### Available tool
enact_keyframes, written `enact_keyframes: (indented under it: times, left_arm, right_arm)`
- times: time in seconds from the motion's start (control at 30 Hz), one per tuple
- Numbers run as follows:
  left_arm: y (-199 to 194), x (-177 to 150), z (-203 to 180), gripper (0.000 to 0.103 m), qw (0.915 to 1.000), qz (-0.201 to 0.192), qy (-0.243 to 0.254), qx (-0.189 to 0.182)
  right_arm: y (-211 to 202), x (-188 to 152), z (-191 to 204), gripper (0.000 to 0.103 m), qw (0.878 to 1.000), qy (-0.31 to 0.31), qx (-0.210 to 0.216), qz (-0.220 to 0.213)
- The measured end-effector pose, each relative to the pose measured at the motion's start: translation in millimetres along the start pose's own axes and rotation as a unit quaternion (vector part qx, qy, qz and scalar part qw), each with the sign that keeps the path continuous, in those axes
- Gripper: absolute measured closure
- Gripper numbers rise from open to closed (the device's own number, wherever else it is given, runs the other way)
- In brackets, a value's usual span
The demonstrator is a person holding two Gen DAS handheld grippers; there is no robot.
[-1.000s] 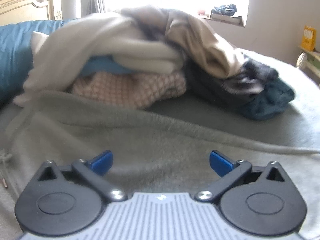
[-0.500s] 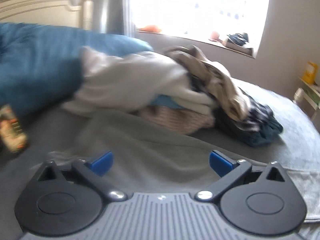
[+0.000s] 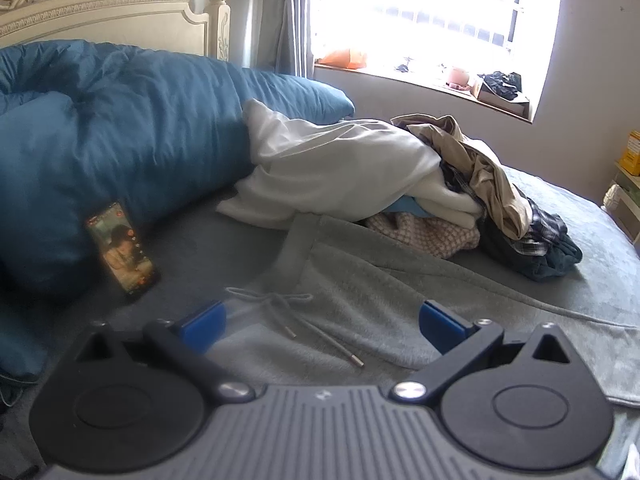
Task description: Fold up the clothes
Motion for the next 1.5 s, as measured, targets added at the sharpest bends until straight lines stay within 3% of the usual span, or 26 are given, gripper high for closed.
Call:
enact_keyframes:
  times: [0.1, 0.2, 0.33, 0.43, 0.63, 0.7, 0.83, 0.87, 0.9, 1.0, 1.1, 1.2, 1.5]
  left_arm:
    - [-7.3, 2.4, 2.8, 0.0, 0.9998, 0.002, 0.012, -0.015]
    - [-8.7, 3.1, -2.0, 0.0, 0.9991, 0.003, 0.032, -0.026]
    - [-4.2, 3.4, -16.4, 0.0, 0.9977, 0.005, 0.059, -0.035]
    - [-0.8, 2.4, -29.5, 0.0, 0.9954, 0.004, 0.086, -0.042]
    - [9.0, -4.1, -50.2, 0.0, 0.9921, 0.019, 0.114, -0.049]
    - [12.2, -8.8, -55.9, 0.0, 0.9912, 0.027, 0.118, -0.054]
    - [17.6, -17.5, -63.5, 0.0, 0.9897, 0.038, 0.127, -0.056]
    - [18.6, -19.1, -64.7, 0.0, 0.9895, 0.041, 0.127, -0.055]
    - [19.4, -20.2, -65.6, 0.0, 0.9894, 0.043, 0.128, -0.054]
    - [21.1, -22.5, -66.9, 0.0, 0.9893, 0.047, 0.128, -0.051]
    - [22.9, -22.4, -64.9, 0.0, 0.9897, 0.051, 0.124, -0.051]
    - [24.6, -20.2, -59.5, 0.0, 0.9911, 0.051, 0.113, -0.049]
    - [27.0, -19.1, -41.9, 0.0, 0.9942, 0.051, 0.073, -0.061]
  right_arm:
    - [-7.4, -29.4, -38.0, 0.001, 0.997, 0.059, -0.037, 0.037]
    - [0.1, -58.6, -66.2, 0.001, 0.986, 0.146, -0.045, 0.073]
    - [28.8, -102.4, -95.0, 0.001, 0.949, 0.286, -0.044, 0.125]
    - [55.6, -129.7, -101.9, 0.004, 0.924, 0.347, -0.035, 0.158]
    - [92.8, -147.1, -99.1, 0.029, 0.893, 0.414, -0.025, 0.173]
    - [104.8, -150.1, -98.9, 0.047, 0.884, 0.43, -0.023, 0.18]
    - [125.4, -149.6, -93.0, 0.069, 0.88, 0.43, -0.021, 0.199]
    - [129.9, -148.7, -89.7, 0.082, 0.879, 0.431, -0.017, 0.204]
    - [134.3, -147.9, -86.5, 0.089, 0.878, 0.431, -0.012, 0.21]
    - [146.4, -149.4, -75.7, 0.089, 0.873, 0.432, 0.005, 0.229]
    - [150.3, -153.9, -72.7, 0.095, 0.854, 0.462, 0.022, 0.238]
    - [138.4, -135.4, -71.1, 0.099, 0.84, 0.497, 0.062, 0.21]
    - [81.1, 10.5, -38.9, 0.1, 0.833, 0.517, 0.182, 0.077]
Point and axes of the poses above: each gripper's, at about its wrist camera, not at the fingertips, and y roughly the way its jaws point, z to its left, x to its top, the point moved 8 cm from there along y, roughly the way its jaws point, and after that the axes turned 6 degrees about y, right-handed, at the moved point
